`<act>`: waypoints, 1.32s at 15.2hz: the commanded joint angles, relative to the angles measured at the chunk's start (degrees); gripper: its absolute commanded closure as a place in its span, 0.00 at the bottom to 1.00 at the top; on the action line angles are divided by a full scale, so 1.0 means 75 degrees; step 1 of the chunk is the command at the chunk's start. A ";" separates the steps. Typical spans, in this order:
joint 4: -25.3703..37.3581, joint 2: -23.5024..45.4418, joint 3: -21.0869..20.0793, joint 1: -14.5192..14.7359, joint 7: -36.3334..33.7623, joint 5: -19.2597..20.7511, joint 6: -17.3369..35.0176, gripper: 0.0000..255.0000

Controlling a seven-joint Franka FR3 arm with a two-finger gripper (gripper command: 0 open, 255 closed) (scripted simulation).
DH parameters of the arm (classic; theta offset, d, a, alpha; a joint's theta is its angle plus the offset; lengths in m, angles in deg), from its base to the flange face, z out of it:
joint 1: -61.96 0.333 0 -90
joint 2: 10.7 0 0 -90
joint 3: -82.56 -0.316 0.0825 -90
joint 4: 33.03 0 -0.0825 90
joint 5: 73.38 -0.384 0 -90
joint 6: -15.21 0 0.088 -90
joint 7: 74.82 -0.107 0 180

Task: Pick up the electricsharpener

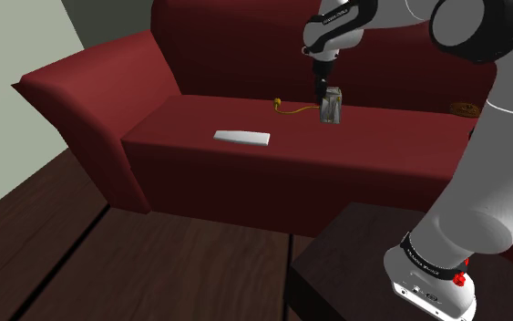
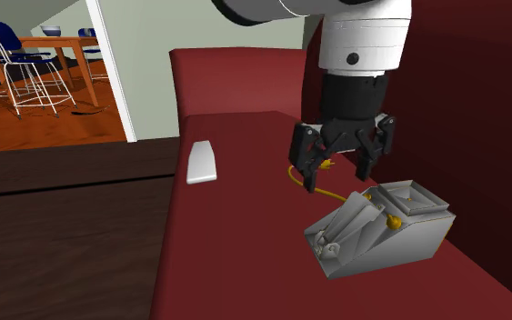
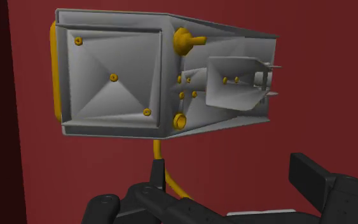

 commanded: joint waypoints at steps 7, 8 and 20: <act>0.1373 0.1584 -0.0209 -0.0415 0.1067 -0.0479 0.0142 0.00; 0.1322 0.1623 -0.0219 -0.0420 0.1076 -0.0497 0.0229 0.00; 0.1167 0.1777 -0.0255 -0.0446 0.1116 -0.0571 0.0528 1.00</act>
